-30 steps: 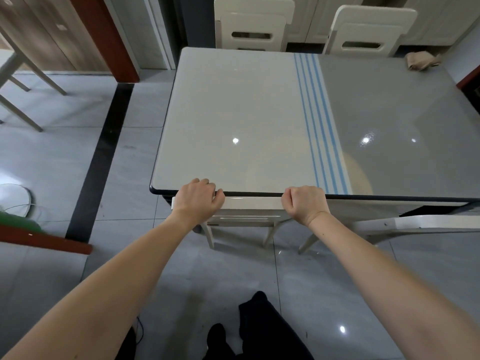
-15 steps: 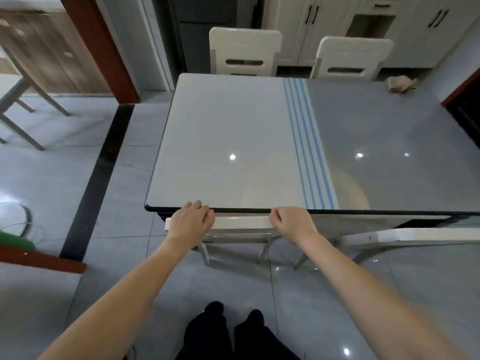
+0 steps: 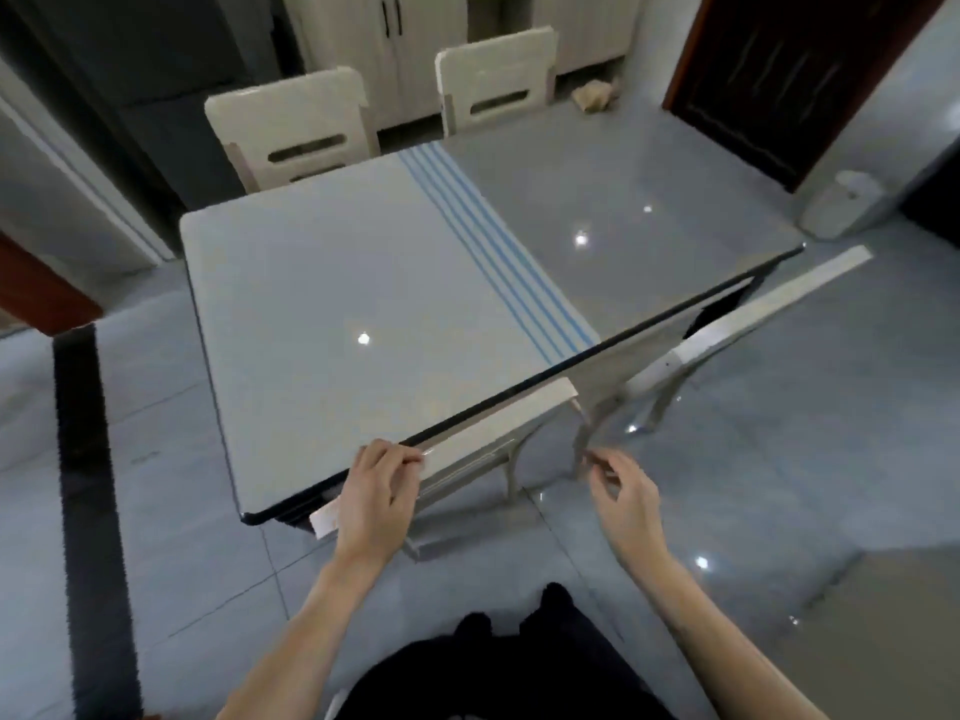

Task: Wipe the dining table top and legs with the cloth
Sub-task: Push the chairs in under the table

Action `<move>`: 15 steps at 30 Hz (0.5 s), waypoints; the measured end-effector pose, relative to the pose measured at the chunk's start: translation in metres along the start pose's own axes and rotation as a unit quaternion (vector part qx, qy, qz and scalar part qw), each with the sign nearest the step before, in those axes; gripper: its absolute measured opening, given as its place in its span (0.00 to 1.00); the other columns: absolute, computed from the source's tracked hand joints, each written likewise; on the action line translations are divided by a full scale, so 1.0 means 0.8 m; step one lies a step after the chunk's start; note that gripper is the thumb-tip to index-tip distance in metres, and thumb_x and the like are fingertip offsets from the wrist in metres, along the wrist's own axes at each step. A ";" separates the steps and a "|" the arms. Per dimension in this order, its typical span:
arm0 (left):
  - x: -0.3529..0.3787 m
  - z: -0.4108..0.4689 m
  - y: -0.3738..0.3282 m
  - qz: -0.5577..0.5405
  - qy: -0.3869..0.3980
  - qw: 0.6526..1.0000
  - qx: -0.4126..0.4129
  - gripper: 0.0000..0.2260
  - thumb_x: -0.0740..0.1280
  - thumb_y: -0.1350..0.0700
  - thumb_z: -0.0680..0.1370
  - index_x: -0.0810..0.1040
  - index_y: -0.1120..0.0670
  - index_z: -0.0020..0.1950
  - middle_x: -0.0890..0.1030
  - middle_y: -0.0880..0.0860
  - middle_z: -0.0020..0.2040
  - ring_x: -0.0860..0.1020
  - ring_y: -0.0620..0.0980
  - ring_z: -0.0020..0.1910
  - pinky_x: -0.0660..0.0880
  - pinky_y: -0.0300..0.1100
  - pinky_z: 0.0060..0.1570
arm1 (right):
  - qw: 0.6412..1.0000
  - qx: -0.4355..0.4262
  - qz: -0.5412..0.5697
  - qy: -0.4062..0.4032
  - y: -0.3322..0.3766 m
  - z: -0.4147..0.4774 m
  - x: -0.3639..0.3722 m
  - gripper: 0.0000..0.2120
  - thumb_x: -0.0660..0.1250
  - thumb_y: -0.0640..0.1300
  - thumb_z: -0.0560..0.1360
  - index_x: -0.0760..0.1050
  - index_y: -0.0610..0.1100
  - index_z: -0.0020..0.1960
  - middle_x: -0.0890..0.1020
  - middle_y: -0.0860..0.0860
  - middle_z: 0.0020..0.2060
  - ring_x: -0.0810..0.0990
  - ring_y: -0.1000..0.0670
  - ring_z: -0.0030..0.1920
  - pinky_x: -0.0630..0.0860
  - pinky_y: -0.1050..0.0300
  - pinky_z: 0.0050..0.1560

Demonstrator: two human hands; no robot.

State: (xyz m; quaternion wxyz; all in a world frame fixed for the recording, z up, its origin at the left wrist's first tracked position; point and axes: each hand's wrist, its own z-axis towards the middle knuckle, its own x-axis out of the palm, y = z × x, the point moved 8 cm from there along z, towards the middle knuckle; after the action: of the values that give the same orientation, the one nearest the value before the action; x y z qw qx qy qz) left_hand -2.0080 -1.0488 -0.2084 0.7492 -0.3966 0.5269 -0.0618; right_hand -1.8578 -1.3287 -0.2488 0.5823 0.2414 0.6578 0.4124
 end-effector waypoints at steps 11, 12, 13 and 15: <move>0.195 -0.002 -0.107 0.046 0.316 0.903 0.288 0.14 0.58 0.51 0.74 0.80 0.55 0.49 0.79 0.52 0.44 0.76 0.51 0.45 0.71 0.43 0.49 | 0.853 0.415 0.185 -0.259 -0.236 -0.248 -0.120 0.10 0.62 0.36 0.79 0.79 0.41 0.41 0.82 0.40 0.37 0.79 0.42 0.38 0.75 0.51 0.42; 0.223 -0.007 -0.105 0.040 0.371 0.894 0.250 0.17 0.57 0.48 0.73 0.80 0.56 0.51 0.80 0.52 0.45 0.77 0.52 0.46 0.71 0.43 0.50 | 0.833 0.439 0.189 -0.277 -0.251 -0.271 -0.128 0.11 0.62 0.36 0.79 0.78 0.41 0.39 0.82 0.38 0.37 0.79 0.42 0.37 0.74 0.51 0.41; 0.249 -0.012 -0.105 0.036 0.416 0.884 0.207 0.21 0.55 0.45 0.72 0.80 0.56 0.53 0.80 0.53 0.47 0.78 0.52 0.48 0.72 0.43 0.50 | 0.813 0.464 0.196 -0.291 -0.270 -0.293 -0.133 0.12 0.61 0.35 0.79 0.77 0.41 0.38 0.81 0.37 0.37 0.78 0.43 0.37 0.74 0.52 0.40; 0.293 -0.023 -0.108 0.046 0.471 0.870 0.142 0.29 0.52 0.40 0.68 0.79 0.57 0.56 0.81 0.54 0.50 0.79 0.54 0.49 0.71 0.41 0.48 | 0.787 0.499 0.203 -0.301 -0.296 -0.326 -0.145 0.14 0.60 0.35 0.79 0.75 0.40 0.36 0.79 0.39 0.34 0.76 0.45 0.35 0.71 0.56 0.36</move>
State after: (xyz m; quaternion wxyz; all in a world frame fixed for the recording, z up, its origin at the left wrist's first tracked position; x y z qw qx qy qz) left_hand -1.8926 -1.2364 -0.3275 0.4626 -0.1855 0.8203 -0.2805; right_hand -2.0468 -1.6182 -0.3828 0.4522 0.7377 0.4995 0.0421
